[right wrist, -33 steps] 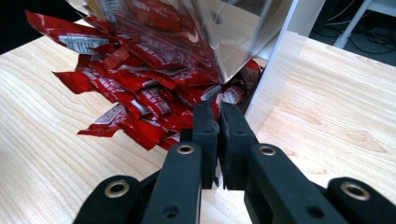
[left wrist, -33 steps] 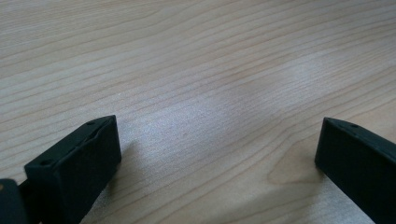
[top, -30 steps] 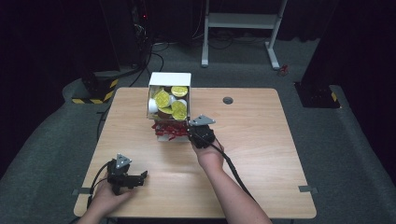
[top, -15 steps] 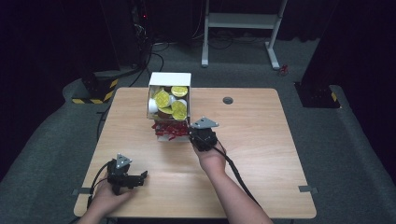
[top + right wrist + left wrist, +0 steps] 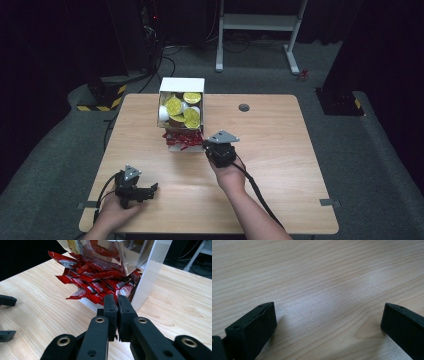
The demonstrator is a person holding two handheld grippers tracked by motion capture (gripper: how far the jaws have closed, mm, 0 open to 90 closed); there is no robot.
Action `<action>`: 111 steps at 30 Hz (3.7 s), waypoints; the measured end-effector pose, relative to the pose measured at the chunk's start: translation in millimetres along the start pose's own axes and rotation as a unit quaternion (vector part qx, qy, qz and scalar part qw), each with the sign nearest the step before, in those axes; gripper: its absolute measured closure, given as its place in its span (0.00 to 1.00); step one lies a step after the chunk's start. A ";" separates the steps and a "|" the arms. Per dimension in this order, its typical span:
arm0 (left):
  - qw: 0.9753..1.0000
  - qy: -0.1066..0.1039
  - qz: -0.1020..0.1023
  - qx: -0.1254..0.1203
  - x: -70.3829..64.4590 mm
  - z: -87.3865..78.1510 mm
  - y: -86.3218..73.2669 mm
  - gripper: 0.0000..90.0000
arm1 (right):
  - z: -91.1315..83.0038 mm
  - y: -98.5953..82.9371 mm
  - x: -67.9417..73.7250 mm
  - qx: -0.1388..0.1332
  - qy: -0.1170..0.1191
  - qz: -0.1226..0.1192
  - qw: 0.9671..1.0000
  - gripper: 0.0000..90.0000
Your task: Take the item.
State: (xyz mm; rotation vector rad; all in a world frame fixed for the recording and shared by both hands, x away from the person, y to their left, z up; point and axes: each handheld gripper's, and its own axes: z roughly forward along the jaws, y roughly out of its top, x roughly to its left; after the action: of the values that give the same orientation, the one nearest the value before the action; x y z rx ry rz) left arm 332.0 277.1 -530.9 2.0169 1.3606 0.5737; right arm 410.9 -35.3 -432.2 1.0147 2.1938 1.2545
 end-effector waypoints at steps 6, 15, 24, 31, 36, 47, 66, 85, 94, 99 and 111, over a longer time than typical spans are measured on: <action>1.000 0.000 0.000 0.000 -0.1 0.0 0.0 0.01 | -7.1 -3.0 0.8 -0.005 0.004 0.001 1.000 0.97; 1.000 0.000 -0.003 -0.002 -0.3 0.2 -0.1 0.01 | -20.8 -4.6 -0.2 -0.020 0.008 0.003 1.000 0.98; 1.000 0.000 -0.003 -0.002 -0.3 0.3 -0.1 0.01 | -36.5 -8.7 -1.9 -0.035 0.008 0.005 0.999 0.98; 1.000 0.000 -0.001 0.000 0.1 0.0 0.0 0.01 | -46.8 -13.4 -3.9 -0.047 0.004 0.003 0.999 0.98; 1.000 0.000 -0.001 0.000 0.0 0.0 0.0 0.01 | -53.2 -16.0 -6.8 -0.054 0.003 0.005 0.999 0.99; 1.000 0.000 -0.001 0.000 0.0 0.0 0.0 0.01 | -67.9 -21.7 -9.9 -0.069 0.005 0.010 0.998 0.99; 1.000 0.000 -0.001 0.000 0.0 0.0 0.0 0.01 | -81.6 -37.7 -44.3 -0.066 -0.043 0.035 0.996 0.99; 1.000 0.000 -0.001 0.000 0.0 0.0 0.0 0.01 | -74.8 -46.0 -78.5 -0.046 -0.093 0.057 0.993 0.99; 1.000 0.000 -0.001 0.000 0.0 0.0 0.0 0.01 | -70.8 -34.9 -86.8 -0.046 -0.114 0.052 0.991 0.99; 1.000 0.000 -0.001 0.000 0.0 0.0 0.0 0.01 | -63.3 -32.2 -92.2 -0.037 -0.124 0.051 0.990 0.99; 1.000 0.000 0.000 0.000 0.1 0.0 0.0 0.01 | -37.8 -45.8 -111.6 0.003 -0.153 0.068 0.986 0.98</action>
State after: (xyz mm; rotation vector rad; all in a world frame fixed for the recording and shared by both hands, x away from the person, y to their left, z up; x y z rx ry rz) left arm 332.0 277.1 -530.9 2.0155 1.3609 0.5734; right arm 440.7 -156.4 -452.5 1.2853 1.9214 1.0661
